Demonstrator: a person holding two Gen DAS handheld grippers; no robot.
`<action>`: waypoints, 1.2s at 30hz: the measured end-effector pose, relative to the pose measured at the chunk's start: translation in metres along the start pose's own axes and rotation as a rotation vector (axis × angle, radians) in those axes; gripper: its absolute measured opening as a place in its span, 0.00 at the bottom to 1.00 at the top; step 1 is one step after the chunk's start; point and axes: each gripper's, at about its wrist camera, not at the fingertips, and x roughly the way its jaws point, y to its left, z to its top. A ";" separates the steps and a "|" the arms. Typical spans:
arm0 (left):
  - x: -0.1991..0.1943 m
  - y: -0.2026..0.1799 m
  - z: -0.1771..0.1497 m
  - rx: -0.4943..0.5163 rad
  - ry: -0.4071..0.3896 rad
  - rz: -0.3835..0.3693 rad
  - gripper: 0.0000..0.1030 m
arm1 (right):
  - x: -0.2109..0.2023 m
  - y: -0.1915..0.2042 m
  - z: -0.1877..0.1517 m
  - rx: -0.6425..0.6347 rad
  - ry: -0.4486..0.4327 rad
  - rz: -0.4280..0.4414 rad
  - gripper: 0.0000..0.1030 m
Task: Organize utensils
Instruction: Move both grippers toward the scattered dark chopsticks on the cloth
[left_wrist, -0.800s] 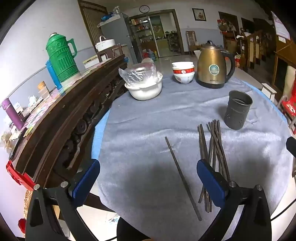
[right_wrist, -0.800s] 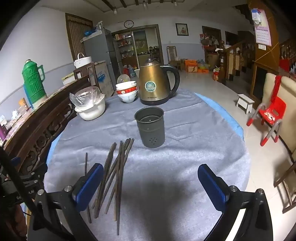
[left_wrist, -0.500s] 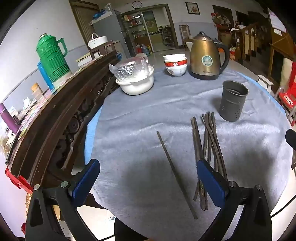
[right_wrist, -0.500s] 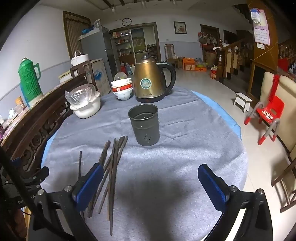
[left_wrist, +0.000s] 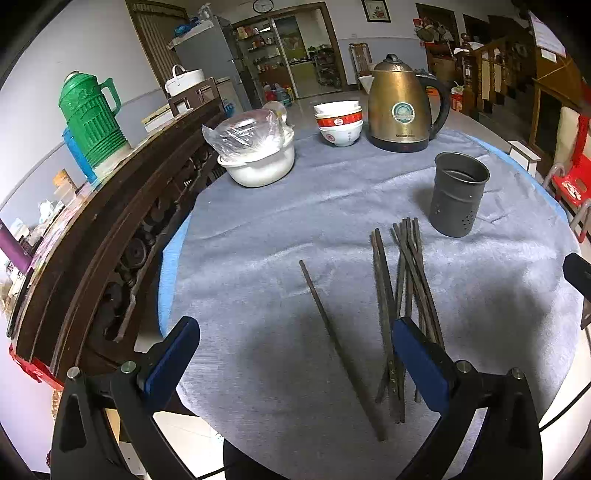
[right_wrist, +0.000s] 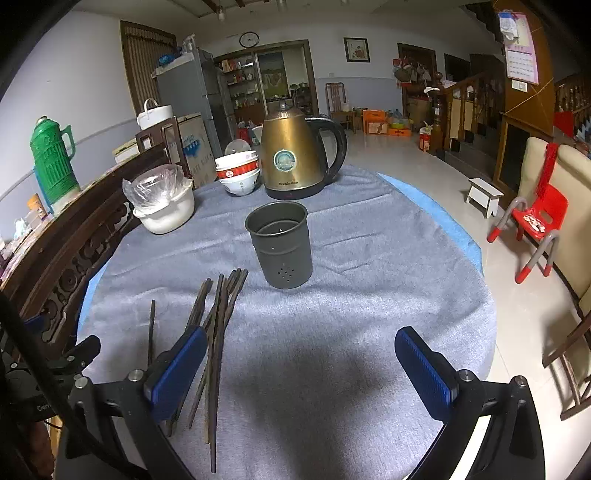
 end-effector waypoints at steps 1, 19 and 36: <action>0.000 0.000 0.000 0.001 0.000 0.000 1.00 | 0.000 0.000 0.000 0.000 0.001 0.000 1.00; 0.012 0.000 0.005 0.004 0.013 -0.032 1.00 | 0.012 0.008 0.004 -0.015 0.024 -0.017 1.00; 0.028 -0.011 0.011 0.026 0.035 -0.062 1.00 | 0.032 0.004 0.008 -0.009 0.065 -0.039 1.00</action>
